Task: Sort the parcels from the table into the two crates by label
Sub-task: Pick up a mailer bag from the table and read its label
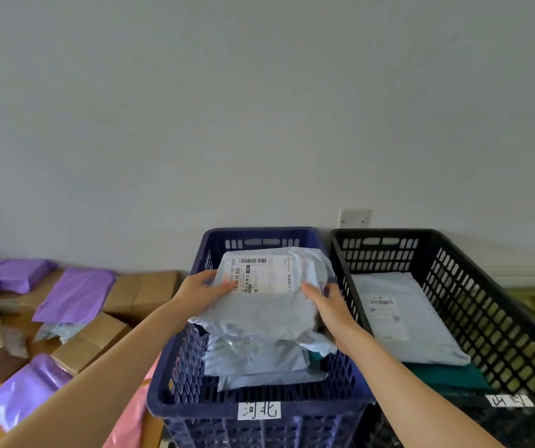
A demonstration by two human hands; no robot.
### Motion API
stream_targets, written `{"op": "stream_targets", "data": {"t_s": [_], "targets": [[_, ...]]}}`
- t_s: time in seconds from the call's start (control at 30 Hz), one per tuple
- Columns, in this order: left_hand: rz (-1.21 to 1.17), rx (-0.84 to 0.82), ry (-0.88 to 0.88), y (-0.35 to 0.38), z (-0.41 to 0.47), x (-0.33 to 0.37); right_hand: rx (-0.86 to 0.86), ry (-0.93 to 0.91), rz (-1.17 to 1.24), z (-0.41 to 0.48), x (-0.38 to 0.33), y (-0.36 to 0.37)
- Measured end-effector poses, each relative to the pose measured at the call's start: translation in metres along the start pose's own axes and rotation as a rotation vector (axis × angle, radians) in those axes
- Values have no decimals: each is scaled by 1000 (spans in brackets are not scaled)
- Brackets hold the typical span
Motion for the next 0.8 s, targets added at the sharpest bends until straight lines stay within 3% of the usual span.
{"op": "stream_targets", "data": {"t_s": [0.2,0.43,0.67,0.8], "targets": [[-49,38,-124,0,8,-41,22,6,-241,25,24,0],[-31,2,-222,6,22,-73,-28,24,-205,23,33,7],[44,-127,-284,27,29,-92,-49,47,-423,16,52,6],[89,-290,-341,50,23,-107,-116,38,-549,13,59,10]]}}
Point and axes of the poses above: each hand's wrist, its own z-axis towards the middle knuckle, its own y-axis out of the palm, x = y × z, the point moved 9 cm from there along z, towards the middle knuckle, and after that the axes turned 15 degrees about -z, right-handed, at the moved point
